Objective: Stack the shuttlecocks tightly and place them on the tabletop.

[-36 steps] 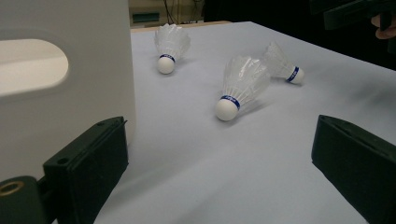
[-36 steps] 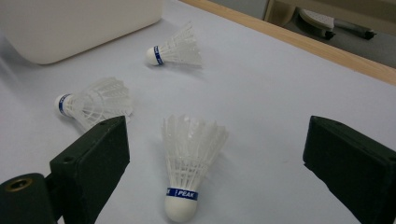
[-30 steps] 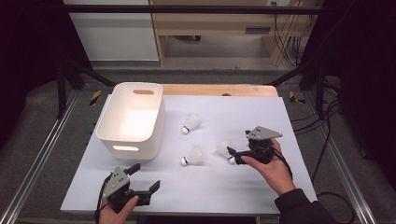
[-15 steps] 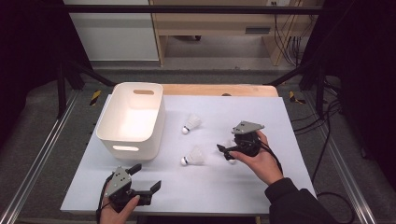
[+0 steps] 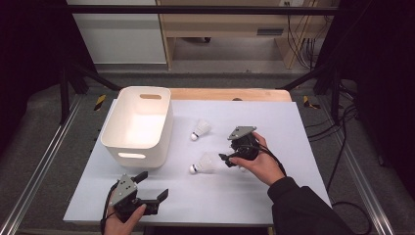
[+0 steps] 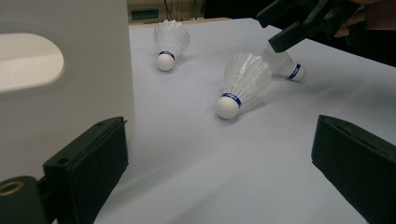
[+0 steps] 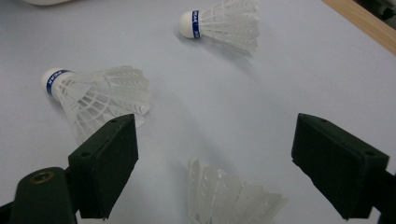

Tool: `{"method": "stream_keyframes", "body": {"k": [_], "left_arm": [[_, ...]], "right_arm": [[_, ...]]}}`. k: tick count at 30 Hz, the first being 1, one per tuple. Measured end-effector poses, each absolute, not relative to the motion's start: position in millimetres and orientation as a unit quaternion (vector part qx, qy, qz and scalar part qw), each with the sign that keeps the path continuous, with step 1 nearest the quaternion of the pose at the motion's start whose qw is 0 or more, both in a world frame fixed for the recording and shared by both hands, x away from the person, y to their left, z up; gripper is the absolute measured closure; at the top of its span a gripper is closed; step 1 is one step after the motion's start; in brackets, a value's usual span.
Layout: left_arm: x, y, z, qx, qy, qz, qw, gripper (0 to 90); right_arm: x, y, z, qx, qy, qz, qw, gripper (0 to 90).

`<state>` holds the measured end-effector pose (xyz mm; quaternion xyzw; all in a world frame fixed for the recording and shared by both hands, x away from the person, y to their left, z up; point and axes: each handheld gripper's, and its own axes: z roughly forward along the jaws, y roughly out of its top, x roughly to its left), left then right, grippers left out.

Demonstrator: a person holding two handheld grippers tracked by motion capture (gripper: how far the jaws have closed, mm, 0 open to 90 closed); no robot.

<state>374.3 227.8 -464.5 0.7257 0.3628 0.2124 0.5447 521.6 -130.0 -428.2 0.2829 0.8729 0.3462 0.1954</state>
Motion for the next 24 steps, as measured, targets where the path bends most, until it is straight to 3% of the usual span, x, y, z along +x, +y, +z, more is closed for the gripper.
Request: {"method": "stream_keyframes", "body": {"k": [9, 18, 24], "left_arm": [[373.7, 238.1, -458.9, 0.717, 0.355, 0.227, 0.555, 3.6], [375.5, 272.9, -453.8, 0.700, 0.349, 0.239, 0.575, 3.7], [379.7, 283.5, -456.9, 0.699, 0.365, 0.235, 0.568, 3.8]], "right_arm": [[527.2, -124.4, -433.0, 0.274, 0.887, 0.324, 0.184, 16.6], [528.2, -124.8, -435.5, 0.264, 0.897, 0.311, 0.173, 18.8], [530.1, -126.5, -434.3, 0.264, 0.897, 0.303, 0.186, 22.4]]}}
